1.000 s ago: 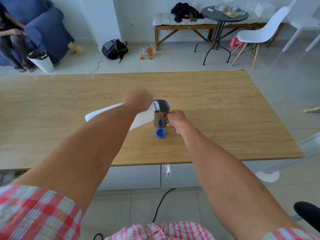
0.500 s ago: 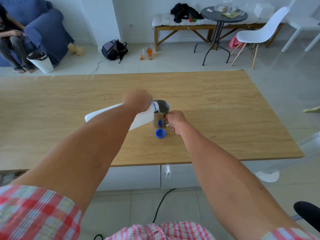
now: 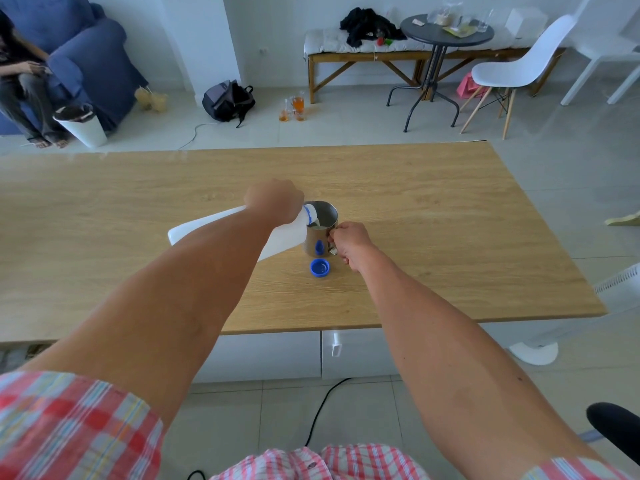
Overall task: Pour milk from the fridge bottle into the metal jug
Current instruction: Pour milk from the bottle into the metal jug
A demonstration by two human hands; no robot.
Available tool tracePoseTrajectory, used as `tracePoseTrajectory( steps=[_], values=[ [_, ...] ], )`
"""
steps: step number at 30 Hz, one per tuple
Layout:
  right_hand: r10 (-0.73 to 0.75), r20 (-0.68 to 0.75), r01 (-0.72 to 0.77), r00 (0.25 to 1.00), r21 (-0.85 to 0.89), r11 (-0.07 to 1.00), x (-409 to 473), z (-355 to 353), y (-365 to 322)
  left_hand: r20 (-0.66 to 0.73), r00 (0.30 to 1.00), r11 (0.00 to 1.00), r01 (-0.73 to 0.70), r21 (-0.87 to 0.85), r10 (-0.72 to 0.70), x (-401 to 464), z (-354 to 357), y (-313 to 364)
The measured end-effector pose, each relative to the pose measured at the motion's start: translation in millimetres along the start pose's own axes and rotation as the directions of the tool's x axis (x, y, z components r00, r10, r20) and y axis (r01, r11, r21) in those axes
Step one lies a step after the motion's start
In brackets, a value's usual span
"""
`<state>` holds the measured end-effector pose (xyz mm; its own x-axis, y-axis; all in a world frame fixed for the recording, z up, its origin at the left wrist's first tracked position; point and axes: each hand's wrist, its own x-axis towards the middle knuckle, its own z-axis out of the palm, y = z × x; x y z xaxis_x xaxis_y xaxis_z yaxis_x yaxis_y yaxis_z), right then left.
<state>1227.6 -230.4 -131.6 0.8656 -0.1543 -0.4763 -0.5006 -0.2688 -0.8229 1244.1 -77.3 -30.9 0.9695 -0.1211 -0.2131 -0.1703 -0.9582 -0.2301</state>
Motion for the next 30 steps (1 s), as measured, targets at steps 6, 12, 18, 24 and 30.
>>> tracePoseTrajectory(
  steps=[6,12,18,24,30],
  values=[
    [0.001,0.001,-0.001,1.0,0.006,1.0,-0.5,1.0,1.0,-0.001,1.0,1.0,0.007,-0.009,-0.007,-0.9,0.5,0.1],
    [-0.003,0.003,0.002,1.0,0.014,1.0,-1.8,0.8,0.9,-0.006,1.0,0.999,0.03,-0.032,-0.03,-1.4,1.0,0.8],
    [-0.007,0.009,0.007,1.0,0.014,1.0,-1.3,3.0,1.7,-0.004,0.999,0.997,0.049,-0.052,-0.049,-3.2,-0.6,3.0],
    [-0.009,0.01,0.009,1.0,0.018,1.0,-4.1,1.3,1.3,-0.011,0.999,0.998,0.045,-0.036,-0.045,-4.8,-1.2,3.2],
    [-0.001,0.008,0.0,1.0,0.02,1.0,-5.6,1.4,0.4,-0.011,1.0,1.0,0.027,-0.013,-0.027,-5.5,-1.4,3.2]
  ],
)
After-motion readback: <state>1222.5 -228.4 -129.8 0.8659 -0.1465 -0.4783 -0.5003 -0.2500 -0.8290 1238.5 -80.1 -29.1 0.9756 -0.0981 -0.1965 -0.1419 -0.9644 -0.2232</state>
